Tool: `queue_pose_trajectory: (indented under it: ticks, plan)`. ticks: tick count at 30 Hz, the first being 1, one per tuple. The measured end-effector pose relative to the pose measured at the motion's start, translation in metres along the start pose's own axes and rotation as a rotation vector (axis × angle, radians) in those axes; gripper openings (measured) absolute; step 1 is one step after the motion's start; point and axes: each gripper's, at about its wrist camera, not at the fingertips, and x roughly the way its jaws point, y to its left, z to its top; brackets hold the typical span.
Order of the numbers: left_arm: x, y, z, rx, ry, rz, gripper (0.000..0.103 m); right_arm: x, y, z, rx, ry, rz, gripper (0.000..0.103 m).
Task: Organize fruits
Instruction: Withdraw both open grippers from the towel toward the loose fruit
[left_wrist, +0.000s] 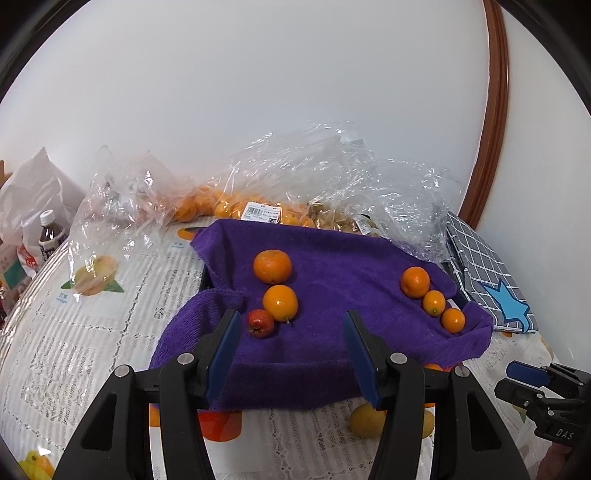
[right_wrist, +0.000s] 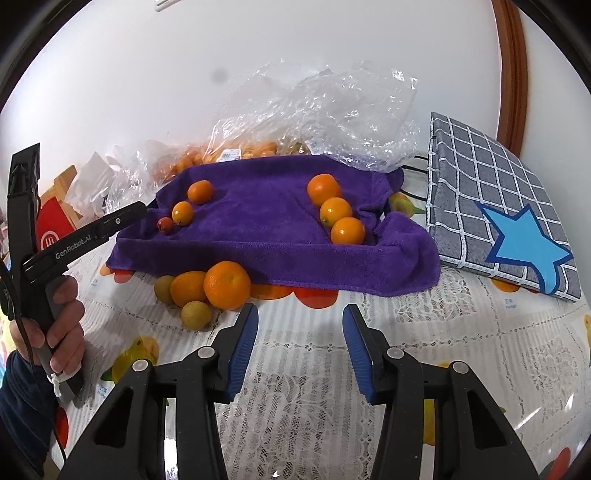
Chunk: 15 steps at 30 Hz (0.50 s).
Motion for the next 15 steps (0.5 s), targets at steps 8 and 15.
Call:
queue_pose_trajectory:
  ticks: [8,15]
  plan:
    - [-0.005,0.001,-0.001,0.007,-0.005,0.004,0.055,0.004,0.003,0.0,-0.02,0.009,0.001,0.048]
    - [-0.009,0.011,-0.004,-0.013,0.016,0.027,0.055,0.009,0.007,0.006,-0.033,0.013,0.003,0.048]
